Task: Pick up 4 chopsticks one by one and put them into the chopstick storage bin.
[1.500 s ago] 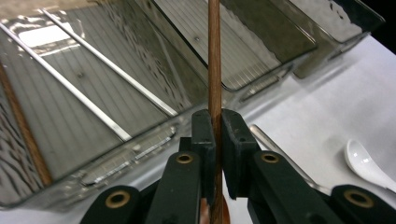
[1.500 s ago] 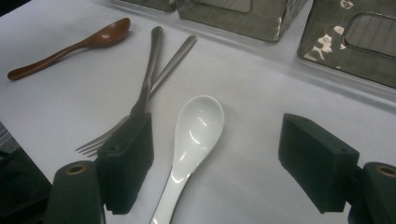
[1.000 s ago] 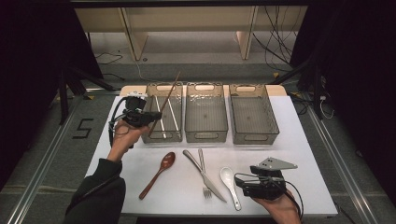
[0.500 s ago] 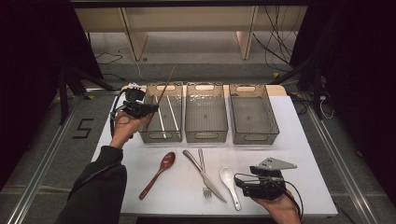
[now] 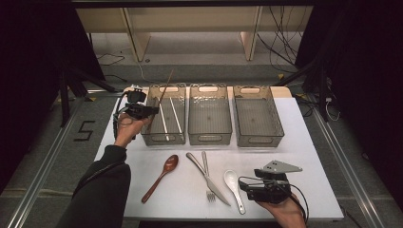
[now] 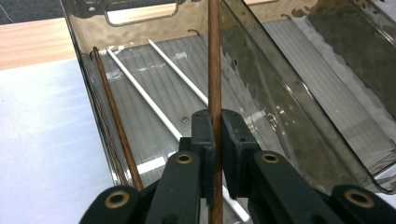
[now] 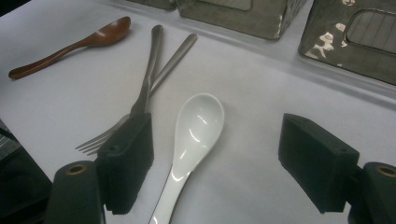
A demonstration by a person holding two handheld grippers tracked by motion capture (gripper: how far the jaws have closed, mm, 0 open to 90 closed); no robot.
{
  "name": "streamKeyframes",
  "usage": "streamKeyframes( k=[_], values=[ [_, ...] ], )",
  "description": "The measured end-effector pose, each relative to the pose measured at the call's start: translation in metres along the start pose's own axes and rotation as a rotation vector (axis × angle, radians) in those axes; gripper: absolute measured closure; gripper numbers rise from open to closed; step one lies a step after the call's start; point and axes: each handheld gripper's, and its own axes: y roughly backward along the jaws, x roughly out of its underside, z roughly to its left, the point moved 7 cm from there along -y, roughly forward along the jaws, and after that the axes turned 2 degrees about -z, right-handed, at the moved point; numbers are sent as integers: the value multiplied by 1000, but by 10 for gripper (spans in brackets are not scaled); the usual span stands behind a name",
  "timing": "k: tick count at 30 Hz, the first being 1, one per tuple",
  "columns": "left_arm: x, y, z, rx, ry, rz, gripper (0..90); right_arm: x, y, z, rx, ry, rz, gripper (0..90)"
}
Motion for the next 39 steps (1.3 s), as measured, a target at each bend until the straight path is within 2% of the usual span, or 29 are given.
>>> streamKeyframes(
  k=[6, 16, 17, 19, 22, 28, 33, 39],
  values=[
    [4, -5, 2, -13, -1, 18, 836, 0, 0, 0, 0, 1, 0, 273],
    [12, -12, 8, -33, 25, 44, 824, 0, 0, 0, -3, 1, 0, 273],
    [12, -13, 9, -35, 31, 42, 807, 0, -1, 1, -4, 0, -1, 273],
    [12, -12, 9, -31, 37, 40, 707, 0, 0, 1, -4, 0, 0, 273],
    [12, -8, 8, -25, 35, 31, 656, 0, 0, 1, -4, 0, -1, 274],
    [9, 10, 0, 15, 73, -12, 500, 0, -1, 1, -5, -1, 0, 273],
    [12, 27, -10, 38, 66, -27, 404, 0, -1, 1, -5, 2, -2, 273],
    [24, 40, -21, 66, 38, -15, 361, 0, 0, 2, -3, 0, -1, 273]
  ],
)
